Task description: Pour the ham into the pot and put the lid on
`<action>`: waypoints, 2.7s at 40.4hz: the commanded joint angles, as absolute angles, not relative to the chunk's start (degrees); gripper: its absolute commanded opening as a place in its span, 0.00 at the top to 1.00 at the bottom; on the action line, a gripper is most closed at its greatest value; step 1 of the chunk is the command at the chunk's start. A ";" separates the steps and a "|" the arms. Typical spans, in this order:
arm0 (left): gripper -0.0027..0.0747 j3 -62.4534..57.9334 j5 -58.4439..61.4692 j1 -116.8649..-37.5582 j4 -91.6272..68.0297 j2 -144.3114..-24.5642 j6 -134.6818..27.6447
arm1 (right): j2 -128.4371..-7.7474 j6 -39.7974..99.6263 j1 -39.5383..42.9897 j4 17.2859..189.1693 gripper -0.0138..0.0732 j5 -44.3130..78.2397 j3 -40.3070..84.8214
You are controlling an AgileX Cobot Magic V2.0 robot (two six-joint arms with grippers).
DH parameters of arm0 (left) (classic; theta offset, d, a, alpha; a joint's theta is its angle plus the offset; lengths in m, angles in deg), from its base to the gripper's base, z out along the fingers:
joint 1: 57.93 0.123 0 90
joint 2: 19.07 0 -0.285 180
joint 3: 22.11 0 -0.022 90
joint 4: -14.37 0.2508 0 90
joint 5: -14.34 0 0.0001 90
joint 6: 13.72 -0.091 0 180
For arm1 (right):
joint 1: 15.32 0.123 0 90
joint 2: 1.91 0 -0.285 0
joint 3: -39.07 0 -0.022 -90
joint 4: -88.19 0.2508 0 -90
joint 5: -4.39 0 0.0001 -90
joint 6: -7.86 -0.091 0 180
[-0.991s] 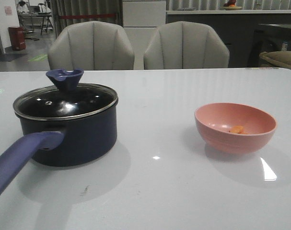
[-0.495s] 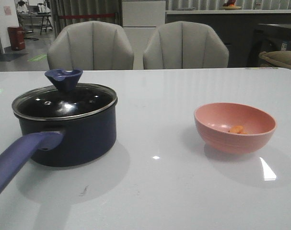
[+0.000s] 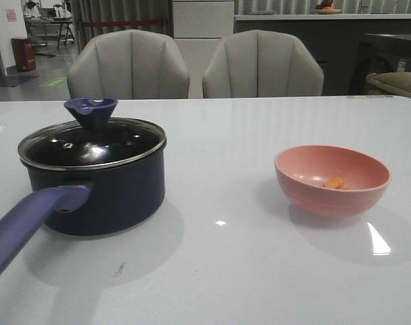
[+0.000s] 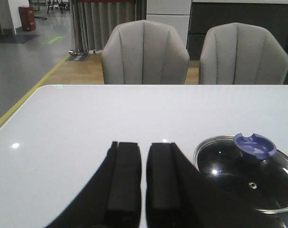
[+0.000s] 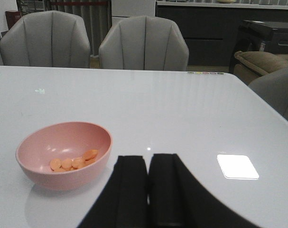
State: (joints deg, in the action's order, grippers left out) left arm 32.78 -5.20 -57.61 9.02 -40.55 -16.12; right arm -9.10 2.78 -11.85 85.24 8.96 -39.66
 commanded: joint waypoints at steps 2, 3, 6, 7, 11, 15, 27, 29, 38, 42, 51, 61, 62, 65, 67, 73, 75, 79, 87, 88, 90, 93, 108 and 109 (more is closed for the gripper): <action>0.78 30.65 -1.21 -57.88 8.24 -42.85 -16.01 | -8.00 2.98 -12.13 85.18 0.67 4.39 -39.38; 0.77 30.65 -1.21 -57.88 8.24 -43.10 -16.01 | -8.00 2.98 -12.13 85.18 0.67 4.39 -39.38; 0.70 30.65 -1.21 -57.88 8.24 -43.65 -16.01 | -8.00 2.98 -12.13 85.18 0.67 4.39 -39.38; 0.67 30.65 -1.21 -57.88 8.24 -43.88 -16.01 | -8.00 2.98 -12.13 85.18 0.67 4.39 -39.38; 0.49 30.65 -1.40 -57.88 8.62 -44.29 -16.01 | -8.00 2.98 -12.13 85.18 0.67 4.39 -39.38; 0.32 30.65 -1.40 -57.88 8.62 -44.63 -16.01 | -8.00 2.98 -12.13 85.18 0.67 4.39 -39.38; 0.21 28.75 -3.06 -59.91 8.62 -47.53 -16.01 | -8.00 2.98 -12.13 85.18 0.67 4.39 -39.38; 0.21 26.78 -6.02 -60.45 8.62 -49.26 -16.01 | -8.00 2.98 -12.13 85.18 0.67 4.39 -39.38; 0.21 16.35 -16.73 -60.78 6.21 -60.97 -16.01 | -8.00 2.98 -12.13 85.18 0.67 4.39 -39.38; 0.21 11.98 -19.88 -60.78 6.09 -66.70 -16.01 | -8.00 2.98 -12.13 85.18 0.67 4.39 -39.38; 0.21 2.12 -25.72 -60.93 6.09 -80.04 -16.01 | -8.00 2.98 -12.13 85.18 0.67 4.39 -39.38; 0.21 -7.05 -27.83 -67.07 5.95 -93.35 -14.49 | -8.00 2.98 -12.13 85.18 0.67 4.39 -39.38; 0.21 -7.79 -28.12 -67.78 6.06 -94.72 -14.06 | -8.00 2.98 -12.13 85.18 0.67 4.39 -39.38; 0.21 -10.20 -28.58 -70.17 6.06 -98.07 -13.72 | -8.00 2.98 -12.13 85.18 0.67 4.39 -39.38; 0.21 -11.89 -29.00 -71.92 6.30 -100.32 -12.77 | -8.00 2.98 -12.13 85.18 0.67 4.39 -39.38; 0.21 -17.38 -30.61 -75.87 8.83 -106.42 -8.04 | -8.00 2.98 -12.13 85.18 0.67 4.39 -39.38; 0.21 -19.32 -31.36 -77.19 9.94 -108.32 -7.03 | -8.00 2.98 -12.13 85.18 0.67 4.39 -39.38; 0.21 -23.30 -33.59 -79.83 13.40 -112.31 -4.33 | -8.00 2.98 -12.13 85.18 0.67 4.39 -39.38; 0.21 -30.70 -38.83 -84.23 21.11 -119.08 1.24 | -8.00 2.98 -12.13 85.18 0.67 4.39 -39.38; 0.21 -31.65 -39.06 -84.55 21.32 -119.99 2.08 | -8.00 2.98 -12.13 85.18 0.67 4.39 -39.38; 0.21 -33.22 -39.55 -84.87 21.32 -121.57 3.58 | -8.00 2.98 -12.13 85.18 0.67 4.39 -39.38; 0.21 -35.58 -40.74 -84.97 21.32 -123.97 5.47 | -8.00 2.98 -12.13 85.18 0.67 4.39 -39.38; 0.21 -41.82 -47.39 -84.97 21.05 -131.08 6.64 | -7.95 2.98 -12.13 85.15 0.67 4.39 -39.38; 0.21 -41.82 -47.39 -84.97 20.92 -131.24 6.64 | -7.95 2.98 -12.13 85.15 0.67 4.39 -39.38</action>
State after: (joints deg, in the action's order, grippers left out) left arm -39.75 -47.99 -84.57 20.75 -133.53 5.82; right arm -9.10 2.78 -11.85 85.24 8.96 -39.66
